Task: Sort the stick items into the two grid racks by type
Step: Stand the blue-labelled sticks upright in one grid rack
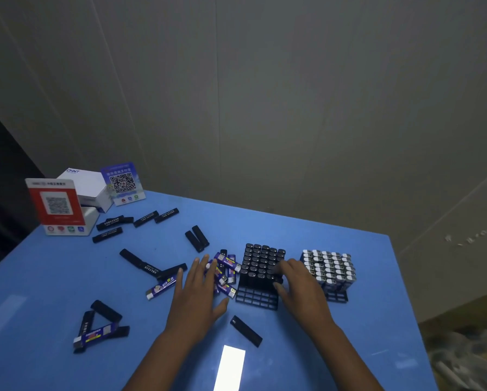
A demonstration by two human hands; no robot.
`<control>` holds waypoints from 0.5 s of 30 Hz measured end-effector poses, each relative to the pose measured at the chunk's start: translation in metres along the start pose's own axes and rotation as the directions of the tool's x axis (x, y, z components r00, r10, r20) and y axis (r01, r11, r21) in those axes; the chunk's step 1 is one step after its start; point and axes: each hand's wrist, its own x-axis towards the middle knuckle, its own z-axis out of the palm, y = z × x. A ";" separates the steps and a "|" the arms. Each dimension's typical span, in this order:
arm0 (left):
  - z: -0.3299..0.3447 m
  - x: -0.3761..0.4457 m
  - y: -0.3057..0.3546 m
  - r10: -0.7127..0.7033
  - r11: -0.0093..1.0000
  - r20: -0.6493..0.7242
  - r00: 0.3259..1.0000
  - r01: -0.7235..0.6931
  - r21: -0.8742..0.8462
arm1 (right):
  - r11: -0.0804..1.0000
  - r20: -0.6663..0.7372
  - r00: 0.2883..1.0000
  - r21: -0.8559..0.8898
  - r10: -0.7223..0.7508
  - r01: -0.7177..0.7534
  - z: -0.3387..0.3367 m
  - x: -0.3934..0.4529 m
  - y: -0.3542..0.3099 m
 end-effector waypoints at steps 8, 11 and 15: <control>0.000 0.007 -0.026 -0.006 0.995 0.099 0.995 0.015 -0.098 | 0.998 -0.007 1.000 -0.051 0.029 -0.030 -0.002 0.028 -0.029; 0.003 0.015 -0.032 -0.022 0.980 0.175 0.984 0.056 -0.193 | 0.996 -0.035 0.996 -0.045 0.081 -0.083 0.001 0.036 -0.040; 0.010 0.026 -0.028 -0.024 0.959 0.252 0.967 0.093 -0.266 | 0.992 -0.089 0.989 -0.038 0.117 -0.121 0.004 0.042 -0.053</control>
